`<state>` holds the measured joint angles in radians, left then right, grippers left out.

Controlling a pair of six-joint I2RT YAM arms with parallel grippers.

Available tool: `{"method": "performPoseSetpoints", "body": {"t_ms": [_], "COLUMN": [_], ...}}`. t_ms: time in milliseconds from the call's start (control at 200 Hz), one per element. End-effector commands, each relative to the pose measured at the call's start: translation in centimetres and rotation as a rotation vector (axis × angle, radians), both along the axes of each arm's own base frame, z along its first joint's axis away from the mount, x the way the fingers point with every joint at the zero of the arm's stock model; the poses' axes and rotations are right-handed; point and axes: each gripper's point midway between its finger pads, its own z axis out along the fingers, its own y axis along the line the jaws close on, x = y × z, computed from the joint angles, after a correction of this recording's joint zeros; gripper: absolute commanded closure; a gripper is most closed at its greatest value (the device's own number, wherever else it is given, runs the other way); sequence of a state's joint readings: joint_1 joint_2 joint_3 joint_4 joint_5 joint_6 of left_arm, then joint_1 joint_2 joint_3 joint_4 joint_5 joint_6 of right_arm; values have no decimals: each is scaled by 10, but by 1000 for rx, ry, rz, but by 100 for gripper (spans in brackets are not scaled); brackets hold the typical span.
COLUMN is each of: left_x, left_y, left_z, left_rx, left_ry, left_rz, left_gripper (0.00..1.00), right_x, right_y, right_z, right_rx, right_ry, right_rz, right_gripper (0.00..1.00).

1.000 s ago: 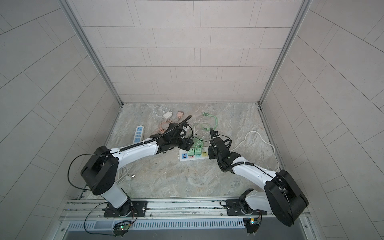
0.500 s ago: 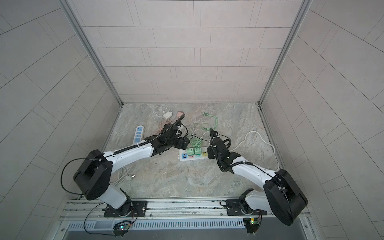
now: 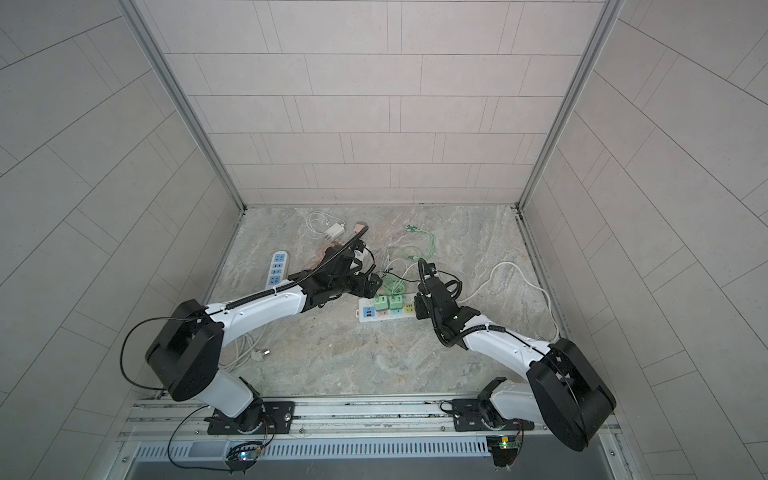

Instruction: Insert the plug

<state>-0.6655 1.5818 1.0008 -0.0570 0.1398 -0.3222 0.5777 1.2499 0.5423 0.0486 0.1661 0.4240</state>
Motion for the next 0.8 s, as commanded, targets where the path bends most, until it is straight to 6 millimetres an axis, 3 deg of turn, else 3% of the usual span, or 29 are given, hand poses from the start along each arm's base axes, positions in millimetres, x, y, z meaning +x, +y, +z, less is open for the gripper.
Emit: {"method": "performPoseSetpoints", "body": {"t_ms": [0, 180, 225, 425, 796], "left_x": [-2, -8, -11, -16, -20], "left_y": [-4, -9, -12, -13, -16], "left_z": [7, 2, 0, -17, 4], "left_rx": [-26, -12, -9, 42, 29], "left_ry": [-10, 11, 17, 53, 30], "left_rz": [-30, -50, -59, -68, -92], "left_gripper": [9, 8, 1, 0, 0], "right_x": [-28, -35, -35, -35, -37], "right_y": [-14, -11, -11, -14, -20], "right_z": [-42, -49, -50, -55, -68], "right_rx": [-63, -62, -68, -88, -111], "right_ry": [130, 138, 144, 157, 200], "right_rz": [-16, -12, -15, -31, -72], "right_gripper": [97, 97, 97, 97, 98]}}
